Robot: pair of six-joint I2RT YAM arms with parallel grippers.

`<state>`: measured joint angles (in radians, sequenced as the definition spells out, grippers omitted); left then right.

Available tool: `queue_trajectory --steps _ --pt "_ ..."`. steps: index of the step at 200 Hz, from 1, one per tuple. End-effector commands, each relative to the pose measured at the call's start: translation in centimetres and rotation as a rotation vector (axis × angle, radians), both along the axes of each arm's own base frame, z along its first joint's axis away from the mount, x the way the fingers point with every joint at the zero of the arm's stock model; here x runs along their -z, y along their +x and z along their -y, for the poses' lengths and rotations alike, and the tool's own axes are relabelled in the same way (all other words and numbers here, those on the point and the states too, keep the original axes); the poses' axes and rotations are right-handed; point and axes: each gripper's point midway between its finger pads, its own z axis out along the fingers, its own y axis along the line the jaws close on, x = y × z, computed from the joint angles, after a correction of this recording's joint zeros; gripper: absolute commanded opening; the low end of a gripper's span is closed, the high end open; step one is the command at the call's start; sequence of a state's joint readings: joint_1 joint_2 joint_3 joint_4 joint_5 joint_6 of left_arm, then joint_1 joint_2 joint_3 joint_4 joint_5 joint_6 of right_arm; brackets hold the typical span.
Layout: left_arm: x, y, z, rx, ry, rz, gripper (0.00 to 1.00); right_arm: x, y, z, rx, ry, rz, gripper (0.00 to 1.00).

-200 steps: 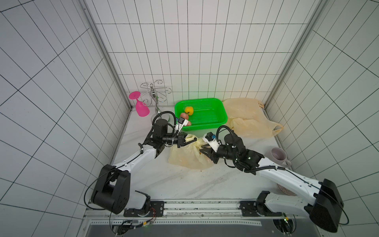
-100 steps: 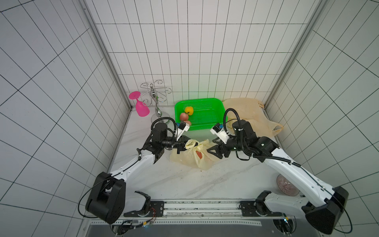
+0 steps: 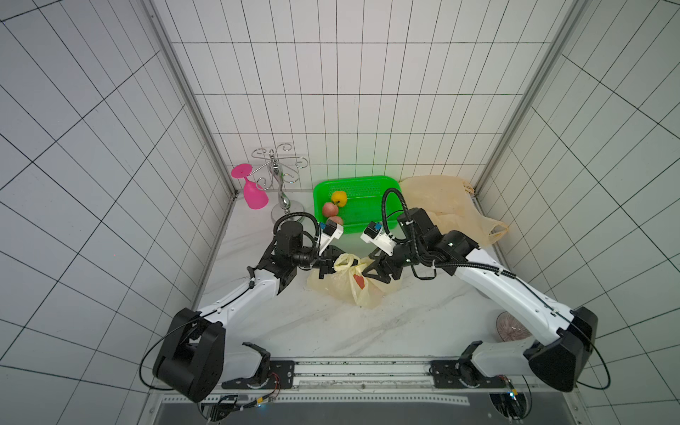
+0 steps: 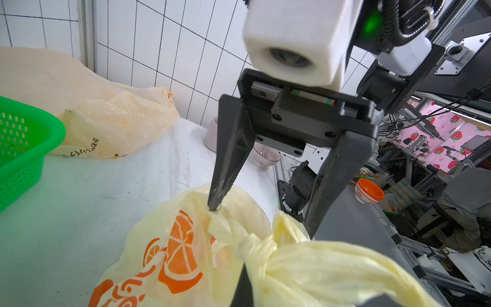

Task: Place the peach into a plastic bag & tie a knot
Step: Cross the plastic bag at the center of the board.

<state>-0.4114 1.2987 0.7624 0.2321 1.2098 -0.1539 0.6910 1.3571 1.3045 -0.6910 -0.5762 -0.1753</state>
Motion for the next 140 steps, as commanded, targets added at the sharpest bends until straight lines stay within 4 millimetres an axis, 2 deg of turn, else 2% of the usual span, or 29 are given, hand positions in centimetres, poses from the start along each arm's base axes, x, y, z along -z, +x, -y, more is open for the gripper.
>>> queue_trajectory --steps 1,19,50,89,140 --pt "-0.8 -0.4 0.0 0.025 -0.017 0.061 0.00 -6.3 0.4 -1.6 -0.028 0.199 -0.021 0.71" --pt "-0.9 -0.5 0.0 0.024 -0.018 0.065 0.00 -6.4 1.0 -1.8 -0.004 0.220 -0.097 0.71" --pt "-1.5 -0.6 -0.1 0.021 -0.025 0.078 0.00 -4.9 1.7 -2.0 0.018 0.177 -0.142 0.68" --pt "-1.8 -0.4 0.0 0.015 -0.027 0.076 0.00 -3.6 1.1 -2.8 -0.012 0.141 -0.147 0.63" --pt "-1.8 0.3 0.1 -0.009 -0.020 0.049 0.00 -0.6 0.7 -3.0 -0.034 0.024 -0.135 0.50"
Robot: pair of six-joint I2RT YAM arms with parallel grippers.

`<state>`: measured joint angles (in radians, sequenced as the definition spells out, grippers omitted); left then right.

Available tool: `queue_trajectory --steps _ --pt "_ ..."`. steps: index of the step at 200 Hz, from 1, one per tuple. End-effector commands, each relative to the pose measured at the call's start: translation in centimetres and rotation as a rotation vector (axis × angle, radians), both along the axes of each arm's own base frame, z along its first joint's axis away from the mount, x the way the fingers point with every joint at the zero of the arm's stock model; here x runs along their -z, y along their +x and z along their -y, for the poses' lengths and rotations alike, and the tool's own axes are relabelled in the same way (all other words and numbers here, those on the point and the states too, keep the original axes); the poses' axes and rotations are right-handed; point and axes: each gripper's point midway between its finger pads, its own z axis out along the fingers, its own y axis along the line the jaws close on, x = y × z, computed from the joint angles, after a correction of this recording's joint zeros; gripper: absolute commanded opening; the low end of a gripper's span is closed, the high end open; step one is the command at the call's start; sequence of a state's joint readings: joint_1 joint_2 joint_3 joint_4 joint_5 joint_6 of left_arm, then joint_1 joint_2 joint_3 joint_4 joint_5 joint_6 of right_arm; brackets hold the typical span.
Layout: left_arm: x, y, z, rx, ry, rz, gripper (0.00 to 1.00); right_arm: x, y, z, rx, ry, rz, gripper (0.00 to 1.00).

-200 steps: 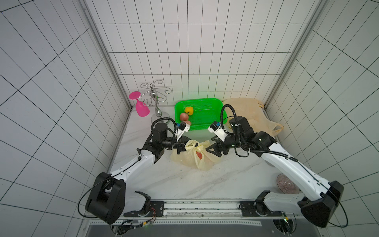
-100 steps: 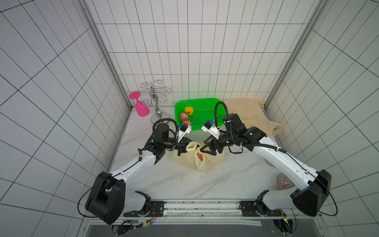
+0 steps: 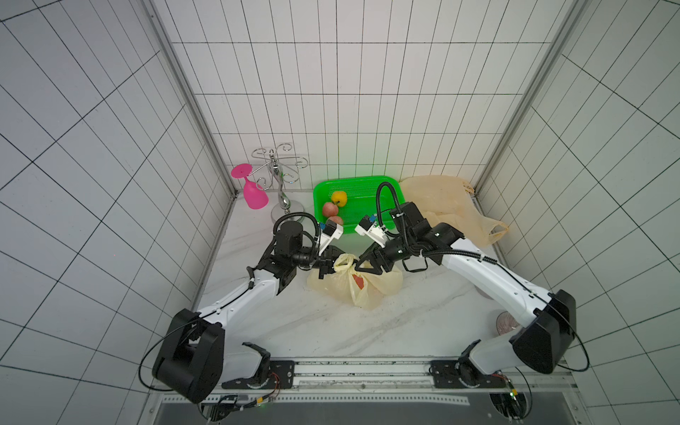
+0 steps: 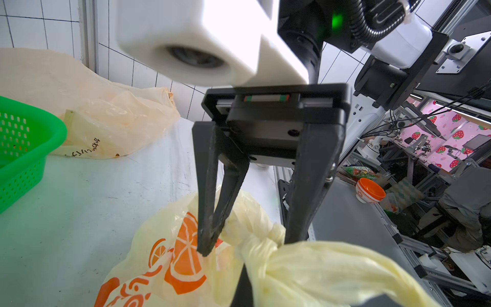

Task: Place the peach into a plastic bag & tie a knot
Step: Cross the plastic bag at the center of the board.

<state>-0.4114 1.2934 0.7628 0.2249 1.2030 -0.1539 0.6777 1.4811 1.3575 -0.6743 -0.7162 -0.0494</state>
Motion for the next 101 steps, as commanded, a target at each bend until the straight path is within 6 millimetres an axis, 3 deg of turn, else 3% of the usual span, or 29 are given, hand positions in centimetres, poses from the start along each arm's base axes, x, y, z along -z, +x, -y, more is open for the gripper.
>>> queue_trajectory --steps 1,40,88,101 --pt "-1.8 0.3 0.2 -0.002 -0.022 0.049 0.00 -1.5 0.1 -0.7 -0.037 -0.031 0.071 0.50" --pt "-2.0 0.5 0.3 -0.011 -0.026 0.029 0.00 -0.4 0.6 -0.8 -0.015 -0.103 0.122 0.41" --pt "-1.9 0.8 0.4 -0.027 -0.031 -0.035 0.00 -0.3 2.9 -0.6 0.107 -0.152 0.292 0.15" --pt "-1.9 0.8 0.4 -0.033 -0.044 -0.063 0.00 0.4 3.8 -0.1 0.150 -0.197 0.357 0.13"
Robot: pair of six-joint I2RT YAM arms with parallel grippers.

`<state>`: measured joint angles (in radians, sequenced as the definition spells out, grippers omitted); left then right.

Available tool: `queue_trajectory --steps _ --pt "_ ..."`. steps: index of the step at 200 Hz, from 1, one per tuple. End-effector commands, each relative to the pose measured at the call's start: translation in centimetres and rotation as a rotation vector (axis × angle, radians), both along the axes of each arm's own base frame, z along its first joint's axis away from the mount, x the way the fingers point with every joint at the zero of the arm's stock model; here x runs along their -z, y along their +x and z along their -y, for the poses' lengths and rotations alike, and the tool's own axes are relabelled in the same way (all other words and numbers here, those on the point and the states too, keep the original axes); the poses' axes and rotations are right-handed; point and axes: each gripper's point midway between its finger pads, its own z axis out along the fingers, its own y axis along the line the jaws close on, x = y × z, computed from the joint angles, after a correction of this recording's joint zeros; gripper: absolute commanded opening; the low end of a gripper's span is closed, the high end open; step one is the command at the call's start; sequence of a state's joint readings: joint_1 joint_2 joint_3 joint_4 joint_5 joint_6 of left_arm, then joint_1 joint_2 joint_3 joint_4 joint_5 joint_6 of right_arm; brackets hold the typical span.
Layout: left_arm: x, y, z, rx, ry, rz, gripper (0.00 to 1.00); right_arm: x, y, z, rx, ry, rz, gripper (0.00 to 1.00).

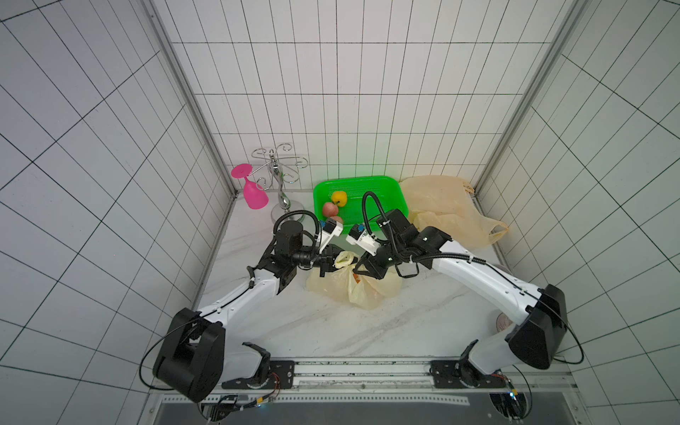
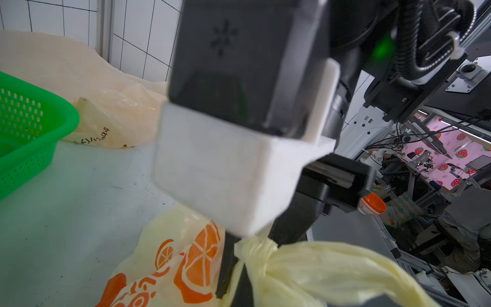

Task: Place the peach into a plastic bag & tie a knot
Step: Cross the plastic bag at the center of the board.

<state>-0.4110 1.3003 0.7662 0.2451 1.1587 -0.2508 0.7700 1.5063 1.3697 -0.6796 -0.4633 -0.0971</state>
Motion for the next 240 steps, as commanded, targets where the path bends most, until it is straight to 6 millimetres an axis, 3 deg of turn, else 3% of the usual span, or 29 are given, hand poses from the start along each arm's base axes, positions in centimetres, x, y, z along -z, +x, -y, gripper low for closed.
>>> queue_trajectory --steps 1,26,51,72,88,131,169,192,214,240 --pt "-1.9 -0.2 0.3 0.016 -0.052 0.012 0.00 -1.8 3.0 0.5 0.103 -0.034 0.219 0.12" --pt "-1.1 -0.2 0.2 0.008 -0.055 -0.060 0.08 -1.6 4.7 1.2 0.188 -0.046 0.317 0.09" --pt "0.9 0.2 -0.6 -0.039 -0.012 -0.120 0.27 -1.8 4.5 0.9 0.175 -0.003 0.342 0.08" --pt "3.6 1.1 -1.8 -0.108 0.077 -0.171 0.32 -1.3 4.6 0.9 0.171 -0.003 0.343 0.07" --pt "4.5 1.1 -2.2 -0.125 0.101 -0.182 0.33 -1.1 4.7 1.0 0.176 -0.001 0.346 0.07" --pt "3.9 0.0 -0.7 -0.076 0.068 -0.177 0.28 -0.5 6.2 1.3 0.253 0.020 0.400 0.14" --pt "1.9 -1.3 1.0 -0.038 -0.032 -0.168 0.26 -1.5 7.4 1.5 0.326 0.107 0.502 0.17" --pt "0.4 -1.8 1.9 -0.022 -0.090 -0.150 0.27 -2.6 8.2 2.3 0.405 0.176 0.562 0.09" --pt "0.1 -1.9 1.5 -0.017 -0.089 -0.154 0.30 -4.1 8.1 3.0 0.418 0.291 0.571 0.07" --pt "1.0 -1.9 0.0 -0.053 -0.032 -0.144 0.34 -4.3 7.3 3.6 0.377 0.382 0.533 0.06"
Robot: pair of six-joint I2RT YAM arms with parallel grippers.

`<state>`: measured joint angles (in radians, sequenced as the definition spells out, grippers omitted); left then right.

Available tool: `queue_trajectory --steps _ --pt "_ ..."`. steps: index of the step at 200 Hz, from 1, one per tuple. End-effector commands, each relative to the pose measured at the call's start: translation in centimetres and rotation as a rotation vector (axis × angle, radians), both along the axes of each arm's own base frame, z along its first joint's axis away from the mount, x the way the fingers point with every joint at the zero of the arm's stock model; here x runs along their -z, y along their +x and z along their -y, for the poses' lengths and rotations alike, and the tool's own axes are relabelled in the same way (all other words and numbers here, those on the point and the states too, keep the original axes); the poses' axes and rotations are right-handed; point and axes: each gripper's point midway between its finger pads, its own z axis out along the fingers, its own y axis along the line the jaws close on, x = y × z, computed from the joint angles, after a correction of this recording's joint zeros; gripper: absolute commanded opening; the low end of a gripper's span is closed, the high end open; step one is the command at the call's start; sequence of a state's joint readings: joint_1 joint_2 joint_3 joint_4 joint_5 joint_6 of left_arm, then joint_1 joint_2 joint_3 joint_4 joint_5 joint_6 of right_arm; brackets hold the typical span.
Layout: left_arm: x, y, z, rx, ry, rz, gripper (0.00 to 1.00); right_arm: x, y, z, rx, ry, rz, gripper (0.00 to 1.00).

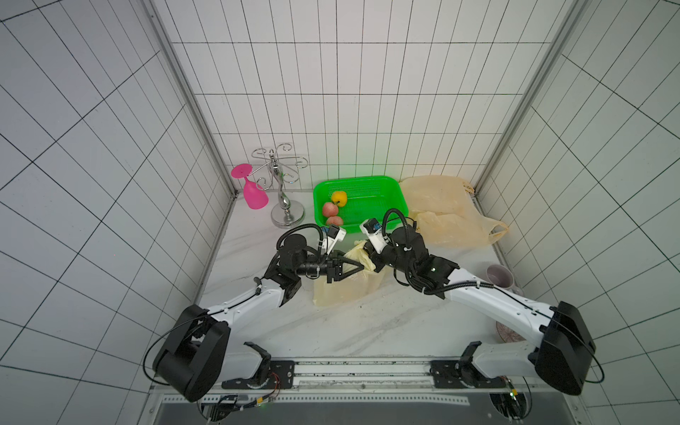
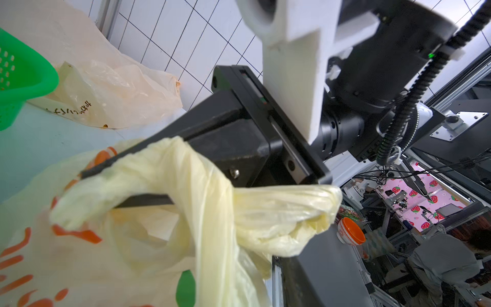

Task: Place the peach into a plastic bag & tie a knot
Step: Cross the plastic bag at the center of the board.

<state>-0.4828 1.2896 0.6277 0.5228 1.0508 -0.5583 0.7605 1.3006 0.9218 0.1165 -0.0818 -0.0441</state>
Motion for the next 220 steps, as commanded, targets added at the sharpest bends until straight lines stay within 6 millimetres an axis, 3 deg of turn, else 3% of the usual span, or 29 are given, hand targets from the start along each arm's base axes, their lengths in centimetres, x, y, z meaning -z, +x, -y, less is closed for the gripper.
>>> queue_trajectory --steps 1,33,59,83,109,127,152,172,220 --pt "-0.1 -0.7 -1.2 0.002 0.023 0.019 0.34 -1.6 0.2 1.0 -0.011 0.138 0.046 0.06" --pt "-1.6 1.6 -4.2 -0.121 0.013 -0.003 0.45 -0.1 -1.0 1.0 -0.066 0.121 0.038 0.04" --pt "-2.6 3.1 -4.7 -0.162 -0.015 0.002 0.46 0.2 -1.2 0.9 -0.084 0.112 0.047 0.04" --pt "-2.2 5.1 -4.5 -0.195 -0.022 -0.026 0.42 0.3 -1.2 0.8 -0.092 0.101 0.058 0.03" --pt "-0.2 6.4 -4.1 -0.202 -0.010 -0.091 0.31 0.5 -1.1 0.5 -0.103 0.092 0.056 0.03" --pt "0.2 5.4 -3.0 -0.147 -0.037 -0.123 0.27 0.5 -0.6 0.4 -0.085 0.099 0.061 0.04" --pt "-0.4 2.2 -0.1 -0.050 -0.076 -0.111 0.27 0.6 0.4 -0.1 -0.036 0.092 0.093 0.06" --pt "-0.2 0.7 1.5 -0.031 -0.092 -0.094 0.27 0.2 0.2 -1.1 -0.071 0.143 0.105 0.10" --pt "1.3 0.8 2.8 -0.001 -0.096 -0.122 0.36 -1.0 -1.1 -2.5 -0.172 0.286 0.086 0.17"
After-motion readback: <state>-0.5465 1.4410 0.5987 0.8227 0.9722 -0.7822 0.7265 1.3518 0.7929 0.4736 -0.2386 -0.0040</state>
